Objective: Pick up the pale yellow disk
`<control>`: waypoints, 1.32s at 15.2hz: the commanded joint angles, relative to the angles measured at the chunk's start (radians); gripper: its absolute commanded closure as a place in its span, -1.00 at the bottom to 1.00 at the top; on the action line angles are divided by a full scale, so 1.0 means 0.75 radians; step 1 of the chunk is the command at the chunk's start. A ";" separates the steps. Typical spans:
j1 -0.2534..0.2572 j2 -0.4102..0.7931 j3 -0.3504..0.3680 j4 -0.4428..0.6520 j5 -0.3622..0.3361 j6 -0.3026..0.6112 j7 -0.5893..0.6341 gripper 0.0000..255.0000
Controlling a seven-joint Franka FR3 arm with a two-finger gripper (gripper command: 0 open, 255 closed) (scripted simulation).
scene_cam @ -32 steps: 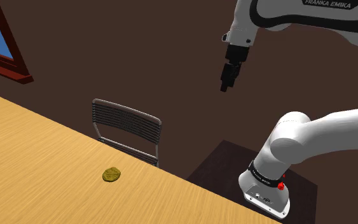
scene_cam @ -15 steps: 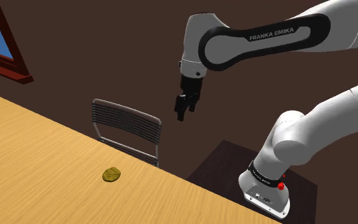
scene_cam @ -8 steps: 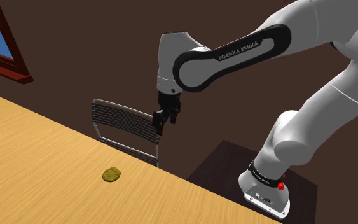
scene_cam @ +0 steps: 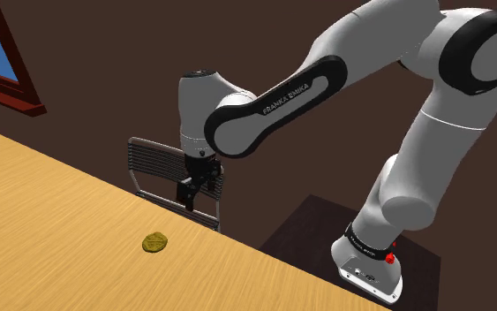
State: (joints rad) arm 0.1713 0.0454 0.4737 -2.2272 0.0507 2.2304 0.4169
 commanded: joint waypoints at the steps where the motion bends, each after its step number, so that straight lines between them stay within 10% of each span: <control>1: 0.028 0.126 0.015 0.090 -0.083 0.024 0.083 -1.00; 11: 0.270 0.670 -0.058 0.575 -0.389 0.022 0.346 -1.00; 20: 0.294 0.760 -0.092 0.569 -0.431 0.114 0.369 -1.00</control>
State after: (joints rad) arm 0.3905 0.6105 0.4069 -1.8003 -0.2700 2.3105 0.6921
